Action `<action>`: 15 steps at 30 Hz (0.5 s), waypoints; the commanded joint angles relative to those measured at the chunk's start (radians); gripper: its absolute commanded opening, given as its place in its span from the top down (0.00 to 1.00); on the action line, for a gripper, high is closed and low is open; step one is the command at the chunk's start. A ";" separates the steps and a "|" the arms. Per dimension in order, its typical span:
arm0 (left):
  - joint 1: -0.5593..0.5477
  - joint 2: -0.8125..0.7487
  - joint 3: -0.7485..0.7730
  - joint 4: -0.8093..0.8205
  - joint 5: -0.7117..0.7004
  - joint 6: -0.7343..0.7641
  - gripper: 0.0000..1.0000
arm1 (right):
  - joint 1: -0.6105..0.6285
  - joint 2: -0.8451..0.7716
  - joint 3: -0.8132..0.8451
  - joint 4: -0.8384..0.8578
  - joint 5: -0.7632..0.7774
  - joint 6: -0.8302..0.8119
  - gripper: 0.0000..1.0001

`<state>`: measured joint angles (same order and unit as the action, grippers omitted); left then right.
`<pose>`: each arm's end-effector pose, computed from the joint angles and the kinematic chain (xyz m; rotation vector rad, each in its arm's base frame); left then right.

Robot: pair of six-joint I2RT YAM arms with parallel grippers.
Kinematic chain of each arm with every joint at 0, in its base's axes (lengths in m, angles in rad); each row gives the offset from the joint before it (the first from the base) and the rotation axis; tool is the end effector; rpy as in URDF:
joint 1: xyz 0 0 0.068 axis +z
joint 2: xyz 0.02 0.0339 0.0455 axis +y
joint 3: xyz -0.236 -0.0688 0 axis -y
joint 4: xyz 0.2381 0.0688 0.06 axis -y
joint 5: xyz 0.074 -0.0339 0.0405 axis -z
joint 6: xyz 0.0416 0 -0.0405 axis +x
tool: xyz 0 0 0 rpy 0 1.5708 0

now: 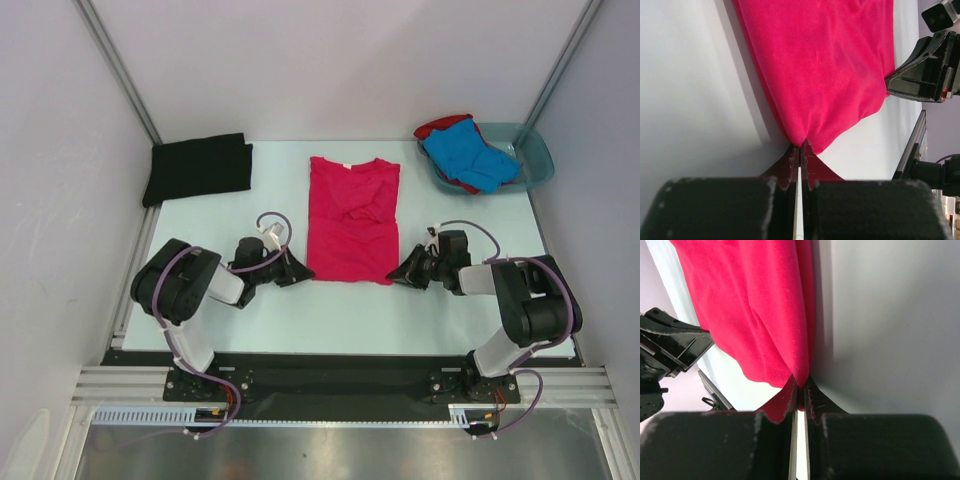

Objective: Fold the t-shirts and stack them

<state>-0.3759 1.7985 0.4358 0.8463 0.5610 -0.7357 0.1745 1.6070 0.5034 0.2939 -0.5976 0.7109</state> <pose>0.2487 -0.1220 0.0689 -0.0309 2.2525 -1.2261 0.2560 0.0689 0.0853 0.3619 2.4678 1.1132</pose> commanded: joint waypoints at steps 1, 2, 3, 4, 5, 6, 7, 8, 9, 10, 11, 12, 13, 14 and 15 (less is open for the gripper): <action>-0.014 -0.022 0.004 -0.206 -0.024 0.099 1.00 | 0.006 -0.030 -0.022 -0.091 0.041 -0.028 0.93; -0.014 -0.052 0.007 -0.234 -0.039 0.114 1.00 | 0.006 -0.041 -0.025 -0.107 0.050 -0.037 0.96; -0.014 -0.068 0.011 -0.313 -0.052 0.131 1.00 | 0.006 -0.054 -0.023 -0.127 0.068 -0.044 0.97; -0.015 -0.089 0.018 -0.355 -0.064 0.169 1.00 | 0.008 -0.090 -0.023 -0.171 0.081 -0.053 0.98; -0.015 -0.122 0.023 -0.398 -0.079 0.188 1.00 | 0.006 -0.108 -0.023 -0.192 0.096 -0.060 0.98; -0.017 -0.143 0.024 -0.470 -0.099 0.206 1.00 | 0.006 -0.128 -0.023 -0.217 0.123 -0.074 0.99; -0.018 -0.160 0.027 -0.507 -0.114 0.238 1.00 | 0.006 -0.171 -0.022 -0.267 0.137 -0.082 0.99; -0.020 -0.177 0.029 -0.542 -0.125 0.254 1.00 | 0.008 -0.191 -0.020 -0.291 0.151 -0.090 0.99; -0.021 -0.209 0.020 -0.585 -0.137 0.274 1.00 | 0.006 -0.211 -0.017 -0.326 0.172 -0.099 0.99; -0.023 -0.223 0.017 -0.605 -0.141 0.280 1.00 | 0.008 -0.241 -0.014 -0.367 0.179 -0.103 0.99; -0.023 -0.237 0.012 -0.622 -0.142 0.288 1.00 | 0.006 -0.257 -0.012 -0.386 0.183 -0.108 0.99; -0.024 -0.257 0.001 -0.638 -0.130 0.282 1.00 | 0.006 -0.271 -0.016 -0.400 0.188 -0.108 0.99; -0.030 -0.264 -0.003 -0.632 -0.116 0.274 1.00 | 0.006 -0.281 -0.016 -0.424 0.185 -0.107 1.00; -0.040 -0.272 -0.003 -0.654 -0.115 0.269 1.00 | 0.008 -0.310 -0.019 -0.439 0.182 -0.106 1.00; -0.063 -0.287 -0.006 -0.665 -0.130 0.259 1.00 | 0.010 -0.323 -0.025 -0.473 0.186 -0.105 1.00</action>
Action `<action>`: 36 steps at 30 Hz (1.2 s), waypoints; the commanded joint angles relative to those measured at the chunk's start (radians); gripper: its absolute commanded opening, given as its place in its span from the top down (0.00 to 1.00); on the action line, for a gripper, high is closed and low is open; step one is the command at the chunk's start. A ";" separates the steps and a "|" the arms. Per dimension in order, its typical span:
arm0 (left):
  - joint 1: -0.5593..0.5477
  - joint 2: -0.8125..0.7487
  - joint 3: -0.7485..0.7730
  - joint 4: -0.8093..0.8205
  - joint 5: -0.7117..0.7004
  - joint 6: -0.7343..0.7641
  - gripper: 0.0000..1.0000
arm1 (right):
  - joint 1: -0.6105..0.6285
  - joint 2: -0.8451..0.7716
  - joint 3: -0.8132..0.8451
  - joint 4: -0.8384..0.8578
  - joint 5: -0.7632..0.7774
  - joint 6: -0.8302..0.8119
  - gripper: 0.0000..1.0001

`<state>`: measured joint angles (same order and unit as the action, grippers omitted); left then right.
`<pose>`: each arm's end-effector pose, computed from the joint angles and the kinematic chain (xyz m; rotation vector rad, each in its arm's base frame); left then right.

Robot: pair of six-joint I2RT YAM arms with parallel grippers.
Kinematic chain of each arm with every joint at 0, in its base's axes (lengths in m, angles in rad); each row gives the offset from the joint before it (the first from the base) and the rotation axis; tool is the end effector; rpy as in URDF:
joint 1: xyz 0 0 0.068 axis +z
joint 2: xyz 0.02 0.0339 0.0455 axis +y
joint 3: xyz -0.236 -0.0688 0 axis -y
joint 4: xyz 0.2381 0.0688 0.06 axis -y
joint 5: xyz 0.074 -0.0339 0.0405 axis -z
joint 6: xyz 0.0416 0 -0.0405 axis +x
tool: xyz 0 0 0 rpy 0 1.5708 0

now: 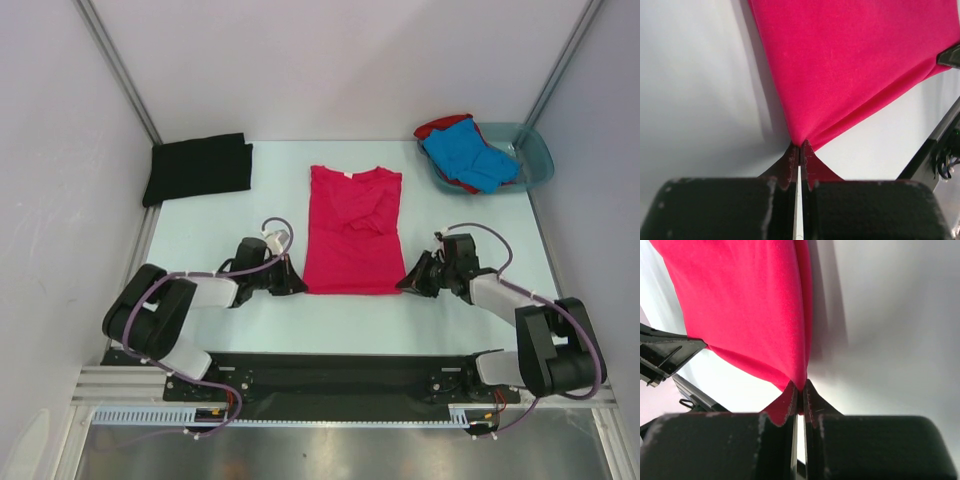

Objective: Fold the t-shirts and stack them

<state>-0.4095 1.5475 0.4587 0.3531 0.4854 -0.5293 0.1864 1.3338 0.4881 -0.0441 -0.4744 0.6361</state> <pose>0.2309 -0.1214 0.0919 0.1201 2.4253 -1.0173 0.2297 0.0626 0.1182 0.3555 2.5333 0.9258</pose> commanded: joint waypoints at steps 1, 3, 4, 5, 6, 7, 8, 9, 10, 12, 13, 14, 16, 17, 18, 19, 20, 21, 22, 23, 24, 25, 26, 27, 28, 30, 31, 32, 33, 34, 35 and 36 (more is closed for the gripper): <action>-0.040 -0.044 -0.032 -0.178 -0.057 0.049 1.00 | -0.002 -0.070 -0.014 -0.151 0.065 -0.029 1.00; -0.064 -0.059 -0.052 -0.189 -0.065 0.022 1.00 | 0.002 -0.131 -0.028 -0.177 0.065 -0.024 1.00; -0.087 -0.076 -0.060 -0.186 -0.067 0.009 1.00 | 0.004 -0.152 -0.042 -0.204 0.065 -0.015 1.00; -0.100 -0.087 -0.071 -0.183 -0.067 -0.001 1.00 | 0.007 -0.175 -0.048 -0.220 0.068 -0.010 1.00; -0.112 -0.096 -0.081 -0.189 -0.071 -0.018 1.00 | 0.015 -0.224 -0.055 -0.235 0.071 -0.004 1.00; -0.138 -0.121 -0.086 -0.197 -0.083 -0.026 1.00 | 0.021 -0.246 -0.068 -0.267 0.074 0.000 1.00; -0.150 -0.136 -0.092 -0.204 -0.090 -0.035 1.00 | 0.024 -0.269 -0.072 -0.289 0.086 0.011 1.00; -0.163 -0.150 -0.104 -0.216 -0.093 -0.052 1.00 | 0.030 -0.313 -0.078 -0.306 0.092 0.014 1.00; -0.187 -0.189 -0.109 -0.226 -0.106 -0.060 1.00 | 0.045 -0.337 -0.085 -0.336 0.095 0.022 1.00; -0.206 -0.237 -0.121 -0.270 -0.117 -0.080 1.00 | 0.064 -0.399 -0.103 -0.370 0.095 0.048 1.00; -0.222 -0.263 -0.126 -0.290 -0.126 -0.087 1.00 | 0.088 -0.419 -0.109 -0.397 0.097 0.062 1.00; -0.229 -0.326 -0.129 -0.333 -0.139 -0.093 1.00 | 0.108 -0.444 -0.114 -0.414 0.108 0.071 1.00; -0.248 -0.397 -0.138 -0.386 -0.156 -0.113 1.00 | 0.174 -0.528 -0.114 -0.464 0.132 0.118 1.00; -0.255 -0.484 -0.140 -0.443 -0.174 -0.118 1.00 | 0.195 -0.557 -0.112 -0.479 0.155 0.135 1.00; -0.261 -0.521 -0.132 -0.474 -0.183 -0.126 1.00 | 0.215 -0.586 -0.108 -0.503 0.170 0.169 1.00; -0.262 -0.567 -0.127 -0.506 -0.192 -0.129 1.00 | 0.240 -0.632 -0.103 -0.519 0.204 0.184 1.00; -0.262 -0.604 -0.120 -0.563 -0.206 -0.132 1.00 | 0.275 -0.651 -0.097 -0.528 0.217 0.194 1.00; -0.262 -0.671 -0.101 -0.589 -0.226 -0.136 1.00 | 0.294 -0.668 -0.086 -0.537 0.232 0.209 1.00; -0.262 -0.696 -0.089 -0.629 -0.237 -0.136 1.00 | 0.307 -0.689 -0.076 -0.543 0.262 0.209 1.00; -0.262 -0.714 -0.077 -0.646 -0.249 -0.135 1.00 | 0.335 -0.693 -0.065 -0.548 0.276 0.209 1.00; -0.262 -0.733 -0.046 -0.664 -0.267 -0.135 1.00 | 0.343 -0.691 -0.039 -0.551 0.293 0.208 1.00; -0.262 -0.733 -0.032 -0.677 -0.274 -0.132 1.00 | 0.349 -0.687 -0.025 -0.556 0.322 0.192 1.00; -0.262 -0.728 -0.020 -0.687 -0.277 -0.127 1.00 | 0.360 -0.667 -0.011 -0.556 0.336 0.180 1.00; -0.262 -0.719 0.007 -0.692 -0.284 -0.123 1.00 | 0.366 -0.653 0.009 -0.562 0.353 0.169 1.00; -0.264 -0.695 0.018 -0.692 -0.286 -0.118 1.00 | 0.366 -0.639 0.042 -0.562 0.376 0.142 1.00; -0.262 -0.670 0.053 -0.686 -0.292 -0.104 1.00 | 0.367 -0.592 0.078 -0.550 0.398 0.116 1.00; -0.262 -0.641 0.064 -0.678 -0.297 -0.101 1.00 | 0.367 -0.575 0.113 -0.545 0.420 0.103 1.00; -0.262 -0.627 0.077 -0.675 -0.298 -0.091 1.00 | 0.367 -0.559 0.130 -0.536 0.427 0.067 1.00; -0.262 -0.609 0.107 -0.677 -0.307 -0.081 1.00 | 0.363 -0.523 0.150 -0.531 0.439 0.048 1.00; -0.262 -0.595 0.121 -0.675 -0.321 -0.075 1.00 | 0.357 -0.503 0.171 -0.527 0.447 0.031 1.00; -0.261 -0.561 0.136 -0.678 -0.333 -0.060 1.00 | 0.352 -0.483 0.202 -0.514 0.441 -0.008 1.00; -0.261 -0.544 0.171 -0.680 -0.347 -0.051 1.00 | 0.337 -0.437 0.217 -0.496 0.436 -0.025 1.00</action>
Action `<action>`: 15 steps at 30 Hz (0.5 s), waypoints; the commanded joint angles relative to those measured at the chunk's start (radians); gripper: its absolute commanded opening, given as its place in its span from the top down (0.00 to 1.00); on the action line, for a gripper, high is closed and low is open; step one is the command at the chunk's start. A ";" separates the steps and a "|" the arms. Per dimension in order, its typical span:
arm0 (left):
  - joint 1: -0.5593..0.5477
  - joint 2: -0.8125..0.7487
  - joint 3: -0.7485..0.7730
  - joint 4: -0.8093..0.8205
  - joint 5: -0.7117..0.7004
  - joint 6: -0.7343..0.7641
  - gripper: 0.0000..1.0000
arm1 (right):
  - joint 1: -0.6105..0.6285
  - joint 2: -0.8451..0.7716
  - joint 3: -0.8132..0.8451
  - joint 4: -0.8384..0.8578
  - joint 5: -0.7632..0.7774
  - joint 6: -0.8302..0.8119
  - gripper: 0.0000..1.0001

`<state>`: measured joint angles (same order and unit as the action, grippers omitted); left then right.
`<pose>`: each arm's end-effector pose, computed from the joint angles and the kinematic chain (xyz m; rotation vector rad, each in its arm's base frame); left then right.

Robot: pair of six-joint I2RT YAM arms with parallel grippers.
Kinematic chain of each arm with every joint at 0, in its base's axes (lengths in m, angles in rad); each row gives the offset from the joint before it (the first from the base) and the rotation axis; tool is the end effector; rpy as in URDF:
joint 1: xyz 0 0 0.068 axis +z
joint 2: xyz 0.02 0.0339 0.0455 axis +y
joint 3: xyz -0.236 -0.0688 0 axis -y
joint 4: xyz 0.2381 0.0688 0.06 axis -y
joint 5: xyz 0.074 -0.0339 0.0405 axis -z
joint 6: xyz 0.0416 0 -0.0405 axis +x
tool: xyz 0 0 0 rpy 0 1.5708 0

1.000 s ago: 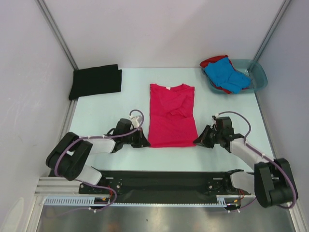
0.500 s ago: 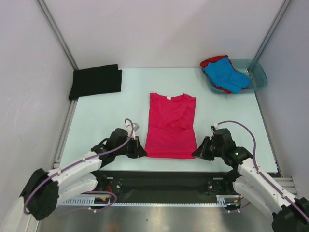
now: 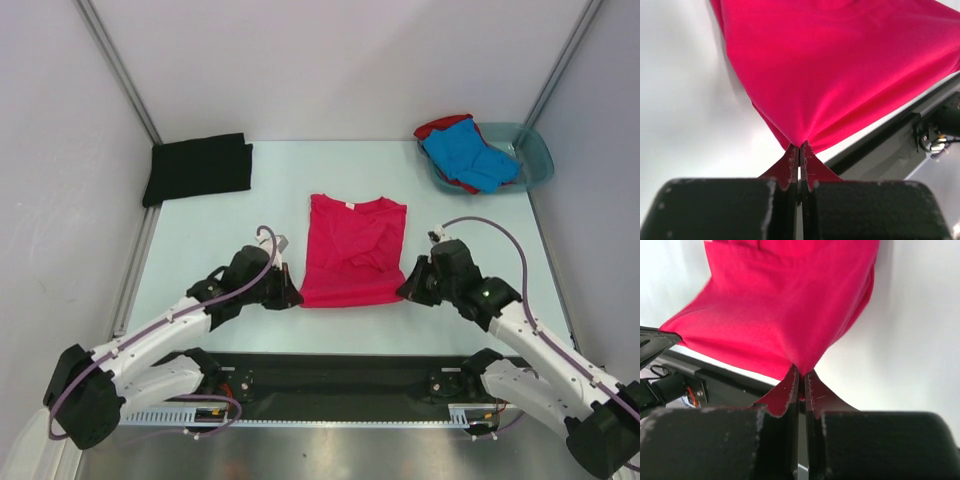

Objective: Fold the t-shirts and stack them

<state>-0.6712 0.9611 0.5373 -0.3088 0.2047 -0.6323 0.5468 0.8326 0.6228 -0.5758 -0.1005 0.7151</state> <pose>0.1606 -0.1384 0.1870 0.1600 2.4521 -0.8638 0.1585 0.1014 0.2156 0.1565 2.4683 0.7044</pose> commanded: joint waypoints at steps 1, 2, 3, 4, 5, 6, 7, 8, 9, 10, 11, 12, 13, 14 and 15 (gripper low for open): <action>0.004 0.060 0.111 -0.018 -0.073 0.062 1.00 | -0.036 0.085 0.095 0.045 0.059 -0.120 1.00; 0.007 0.103 0.151 -0.018 -0.076 0.084 1.00 | -0.053 0.109 0.116 0.059 0.052 -0.155 1.00; 0.016 0.126 0.171 -0.019 -0.077 0.092 1.00 | -0.070 0.147 0.126 0.066 0.039 -0.164 1.00; 0.025 0.149 0.188 -0.012 -0.077 0.101 1.00 | -0.114 0.167 0.130 0.080 -0.003 -0.177 1.00; 0.035 0.190 0.226 -0.009 -0.071 0.118 1.00 | -0.128 0.181 0.133 0.118 -0.025 -0.187 1.00; 0.056 0.214 0.243 -0.001 -0.065 0.128 1.00 | -0.145 0.195 0.138 0.134 -0.040 -0.203 1.00; 0.071 0.234 0.262 0.019 -0.056 0.135 1.00 | -0.157 0.229 0.144 0.148 -0.065 -0.207 1.00; 0.088 0.257 0.301 0.025 -0.036 0.152 1.00 | -0.180 0.246 0.150 0.175 -0.076 -0.213 1.00; 0.122 0.308 0.322 0.042 -0.022 0.172 1.00 | -0.201 0.287 0.170 0.186 -0.091 -0.229 1.00; 0.137 0.335 0.346 0.040 -0.011 0.172 1.00 | -0.202 0.307 0.182 0.192 -0.100 -0.232 1.00; 0.150 0.370 0.402 0.037 -0.004 0.195 1.00 | -0.220 0.333 0.192 0.224 -0.113 -0.238 1.00; 0.168 0.425 0.429 0.034 -0.004 0.206 1.00 | -0.226 0.356 0.215 0.235 -0.125 -0.246 1.00; 0.176 0.459 0.455 0.033 0.001 0.216 1.00 | -0.237 0.379 0.228 0.243 -0.139 -0.255 1.00; 0.183 0.485 0.481 0.033 0.008 0.236 1.00 | -0.248 0.429 0.244 0.252 -0.148 -0.259 1.00; 0.196 0.511 0.528 0.034 0.013 0.241 1.00 | -0.254 0.453 0.258 0.273 -0.156 -0.263 1.00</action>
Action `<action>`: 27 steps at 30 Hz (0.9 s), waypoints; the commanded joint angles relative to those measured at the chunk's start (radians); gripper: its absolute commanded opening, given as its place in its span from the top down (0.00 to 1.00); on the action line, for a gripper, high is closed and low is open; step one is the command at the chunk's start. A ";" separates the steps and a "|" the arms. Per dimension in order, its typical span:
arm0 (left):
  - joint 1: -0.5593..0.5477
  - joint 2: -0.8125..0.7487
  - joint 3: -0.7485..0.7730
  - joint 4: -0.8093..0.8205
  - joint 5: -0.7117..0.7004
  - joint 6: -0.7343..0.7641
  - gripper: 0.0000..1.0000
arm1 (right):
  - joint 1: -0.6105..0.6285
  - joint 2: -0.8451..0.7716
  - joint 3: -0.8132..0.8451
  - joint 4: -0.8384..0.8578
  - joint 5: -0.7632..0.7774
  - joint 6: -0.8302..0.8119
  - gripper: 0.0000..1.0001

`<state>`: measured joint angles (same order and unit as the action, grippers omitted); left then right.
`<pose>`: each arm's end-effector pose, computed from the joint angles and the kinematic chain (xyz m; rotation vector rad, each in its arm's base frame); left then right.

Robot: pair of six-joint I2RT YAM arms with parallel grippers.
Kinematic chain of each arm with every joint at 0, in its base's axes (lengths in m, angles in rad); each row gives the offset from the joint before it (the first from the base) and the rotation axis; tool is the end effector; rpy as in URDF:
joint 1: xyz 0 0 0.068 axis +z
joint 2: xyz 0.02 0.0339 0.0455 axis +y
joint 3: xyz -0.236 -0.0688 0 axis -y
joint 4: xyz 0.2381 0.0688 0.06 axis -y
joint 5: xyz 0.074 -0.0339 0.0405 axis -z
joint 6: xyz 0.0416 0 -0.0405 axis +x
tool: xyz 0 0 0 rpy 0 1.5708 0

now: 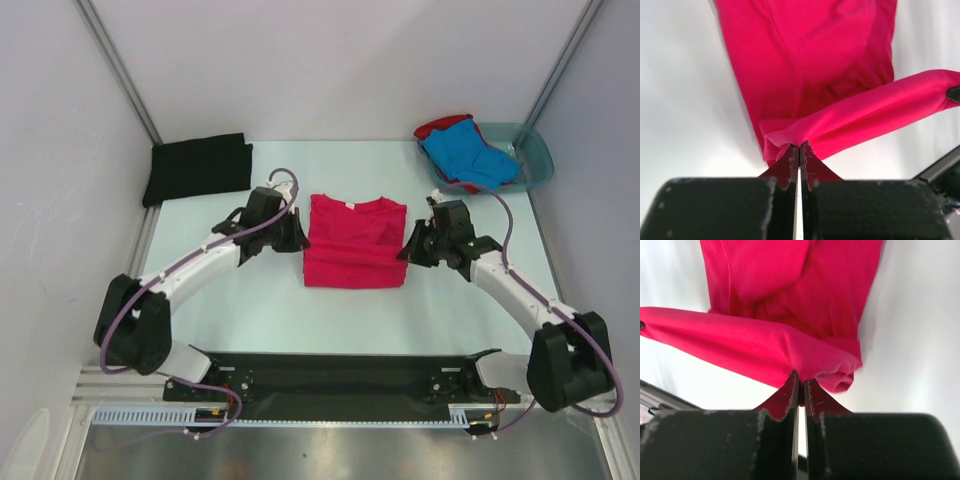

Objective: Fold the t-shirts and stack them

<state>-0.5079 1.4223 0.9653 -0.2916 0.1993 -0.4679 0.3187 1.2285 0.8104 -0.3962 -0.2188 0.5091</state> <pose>0.2663 -0.1576 0.2176 0.1533 2.4085 -0.7056 0.2454 0.0905 0.2106 0.1268 2.4569 0.6400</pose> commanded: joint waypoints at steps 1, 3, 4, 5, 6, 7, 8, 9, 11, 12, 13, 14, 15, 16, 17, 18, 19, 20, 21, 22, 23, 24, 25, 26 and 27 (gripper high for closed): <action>0.038 0.113 0.125 0.017 0.031 0.081 1.00 | -0.035 0.087 0.103 0.100 -0.056 -0.064 1.00; 0.060 0.177 0.203 0.017 0.055 0.094 1.00 | -0.047 0.158 0.134 0.132 -0.076 -0.072 1.00; 0.066 0.231 0.226 0.017 0.071 0.097 1.00 | -0.050 0.181 0.172 0.140 -0.082 -0.073 1.00; 0.069 0.259 0.271 0.022 0.077 0.097 1.00 | -0.056 0.231 0.188 0.154 -0.086 -0.084 1.00; 0.077 0.285 0.295 0.023 0.081 0.097 1.00 | -0.064 0.258 0.211 0.158 -0.091 -0.090 1.00; 0.083 0.306 0.321 0.019 0.091 0.097 1.00 | -0.073 0.282 0.231 0.161 -0.096 -0.093 1.00; 0.088 0.354 0.369 0.022 0.100 0.095 1.00 | -0.079 0.314 0.274 0.163 -0.105 -0.101 1.00; 0.097 0.377 0.394 0.022 0.106 0.094 1.00 | -0.085 0.363 0.294 0.166 -0.123 -0.104 1.00; 0.106 0.452 0.478 0.014 0.127 0.092 1.00 | -0.099 0.414 0.349 0.181 -0.131 -0.115 1.00; 0.114 0.481 0.509 0.008 0.129 0.092 1.00 | -0.102 0.460 0.367 0.184 -0.140 -0.119 1.00; 0.118 0.504 0.538 -0.003 0.130 0.092 1.00 | -0.112 0.483 0.389 0.186 -0.142 -0.122 1.00; 0.123 0.556 0.602 -0.015 0.141 0.094 1.00 | -0.118 0.503 0.410 0.184 -0.145 -0.124 1.00; 0.132 0.578 0.633 -0.023 0.141 0.095 1.00 | -0.122 0.526 0.450 0.186 -0.148 -0.132 1.00; 0.137 0.598 0.660 -0.040 0.138 0.097 0.99 | -0.136 0.566 0.472 0.188 -0.152 -0.130 1.00; 0.143 0.622 0.714 -0.046 0.140 0.095 0.99 | -0.144 0.591 0.492 0.185 -0.160 -0.126 1.00; 0.157 0.660 0.739 -0.052 0.152 0.094 0.99 | -0.148 0.612 0.530 0.192 -0.175 -0.126 1.00; 0.163 0.682 0.763 -0.060 0.153 0.089 0.99 | -0.155 0.649 0.544 0.198 -0.177 -0.124 1.00; 0.169 0.699 0.803 -0.063 0.155 0.086 0.99 | -0.164 0.667 0.564 0.201 -0.180 -0.124 1.00; 0.183 0.714 0.823 -0.066 0.166 0.086 0.99 | -0.170 0.686 0.584 0.197 -0.186 -0.126 1.00; 0.187 0.754 0.846 -0.078 0.172 0.086 0.99 | -0.173 0.709 0.620 0.194 -0.186 -0.130 1.00; 0.192 0.770 0.881 -0.080 0.172 0.084 0.99 | -0.182 0.742 0.636 0.197 -0.188 -0.132 1.00; 0.198 0.788 0.898 -0.083 0.186 0.081 0.99 | -0.188 0.765 0.653 0.194 -0.201 -0.132 1.00; 0.203 0.822 0.918 -0.092 0.196 0.080 0.97 | -0.190 0.782 0.686 0.191 -0.208 -0.133 1.00; 0.204 0.839 0.949 -0.093 0.203 0.080 0.94 | -0.194 0.819 0.700 0.188 -0.211 -0.133 0.97; 0.206 0.851 0.963 -0.095 0.204 0.078 0.90 | -0.199 0.835 0.716 0.183 -0.217 -0.135 0.90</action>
<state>-0.3157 2.2349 1.8473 -0.3729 0.3649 -0.3988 0.1333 2.0144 1.4563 -0.2329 -0.4034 0.3981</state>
